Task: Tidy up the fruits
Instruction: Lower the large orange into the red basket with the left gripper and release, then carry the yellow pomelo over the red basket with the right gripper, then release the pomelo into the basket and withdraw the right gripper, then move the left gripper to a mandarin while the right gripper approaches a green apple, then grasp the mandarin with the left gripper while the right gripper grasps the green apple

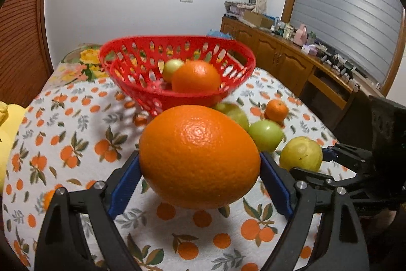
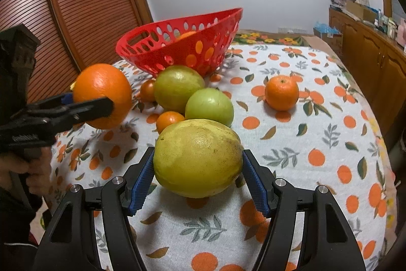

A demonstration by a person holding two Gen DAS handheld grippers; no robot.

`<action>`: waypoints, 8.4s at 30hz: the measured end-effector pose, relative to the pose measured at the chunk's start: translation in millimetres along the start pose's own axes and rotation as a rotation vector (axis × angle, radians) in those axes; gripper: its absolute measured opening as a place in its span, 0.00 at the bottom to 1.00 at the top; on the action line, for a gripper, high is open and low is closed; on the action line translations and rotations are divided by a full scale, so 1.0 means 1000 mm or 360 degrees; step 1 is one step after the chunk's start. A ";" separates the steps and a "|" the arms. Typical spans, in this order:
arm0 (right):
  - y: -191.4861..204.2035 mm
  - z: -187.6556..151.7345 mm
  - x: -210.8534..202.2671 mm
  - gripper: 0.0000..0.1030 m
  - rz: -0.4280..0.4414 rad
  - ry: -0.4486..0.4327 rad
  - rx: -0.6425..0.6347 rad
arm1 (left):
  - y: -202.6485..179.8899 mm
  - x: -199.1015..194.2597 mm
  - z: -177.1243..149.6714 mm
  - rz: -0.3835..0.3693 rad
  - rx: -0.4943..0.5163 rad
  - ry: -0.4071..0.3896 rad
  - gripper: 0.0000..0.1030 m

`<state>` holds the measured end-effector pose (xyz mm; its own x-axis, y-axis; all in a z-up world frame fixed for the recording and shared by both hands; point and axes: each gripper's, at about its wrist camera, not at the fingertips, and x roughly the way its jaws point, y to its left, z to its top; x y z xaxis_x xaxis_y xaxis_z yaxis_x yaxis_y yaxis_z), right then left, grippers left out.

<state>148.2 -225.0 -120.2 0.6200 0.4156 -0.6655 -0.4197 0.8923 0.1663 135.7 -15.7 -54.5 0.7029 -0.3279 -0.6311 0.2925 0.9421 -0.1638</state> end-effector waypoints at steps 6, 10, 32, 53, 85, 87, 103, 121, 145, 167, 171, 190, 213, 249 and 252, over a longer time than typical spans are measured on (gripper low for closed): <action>0.001 0.022 -0.014 0.67 -0.0003 -0.0080 -0.0043 | 0.002 -0.015 0.020 0.0012 0.0026 -0.0067 0.86; 0.003 0.040 -0.021 0.67 -0.0009 -0.0134 -0.0069 | 0.003 -0.020 0.033 0.0023 0.0035 -0.0107 0.86; 0.013 0.093 -0.026 0.67 0.0017 -0.0265 -0.0134 | 0.016 0.009 0.083 0.0088 0.0079 -0.0106 0.86; 0.002 0.090 -0.014 0.67 -0.0022 -0.0226 -0.0108 | 0.012 0.036 0.082 0.0138 0.0070 -0.0005 0.87; -0.003 0.103 -0.004 0.67 -0.0058 -0.0214 -0.0138 | 0.029 0.012 0.094 0.0249 -0.0005 -0.0170 0.88; -0.001 0.112 0.001 0.67 -0.0068 -0.0216 -0.0155 | 0.035 0.008 0.094 0.0264 -0.0013 -0.0182 0.88; 0.022 0.160 0.075 0.67 -0.0078 -0.0080 -0.0292 | 0.081 -0.009 0.077 0.0332 -0.0037 -0.0200 0.88; 0.015 0.186 0.117 0.67 -0.0160 0.0009 -0.0335 | 0.098 -0.002 0.063 0.0355 -0.0053 -0.0166 0.88; 0.007 0.126 0.009 0.71 -0.0133 -0.0176 -0.0192 | 0.060 -0.025 0.030 0.0247 -0.0007 -0.0141 0.88; 0.007 0.053 -0.026 0.66 -0.0097 -0.0145 -0.0105 | 0.048 -0.053 -0.023 0.0269 -0.0056 -0.0052 0.88; 0.007 0.050 -0.015 0.64 -0.0081 -0.0124 -0.0091 | 0.055 -0.049 -0.027 0.0294 -0.0056 -0.0029 0.88; -0.002 0.044 0.032 0.60 -0.0084 0.0035 -0.0100 | 0.093 -0.041 -0.046 0.0344 -0.0157 0.0016 0.88; -0.010 0.040 0.057 0.52 -0.0052 0.0140 -0.0039 | 0.128 -0.026 -0.062 0.0420 -0.0264 0.0091 0.65; -0.009 0.045 0.049 0.52 -0.0026 0.0098 -0.0055 | 0.089 -0.020 -0.029 0.0255 -0.0170 0.0049 0.40; -0.009 0.048 0.041 0.52 -0.0028 0.0069 -0.0061 | 0.080 -0.020 -0.019 0.0227 -0.0143 0.0027 0.40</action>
<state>209.5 -207.6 -113.7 0.5986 0.3914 -0.6989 -0.4348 0.8916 0.1269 132.2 67.2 -69.3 0.7217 -0.1900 -0.6656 0.1308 0.9817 -0.1384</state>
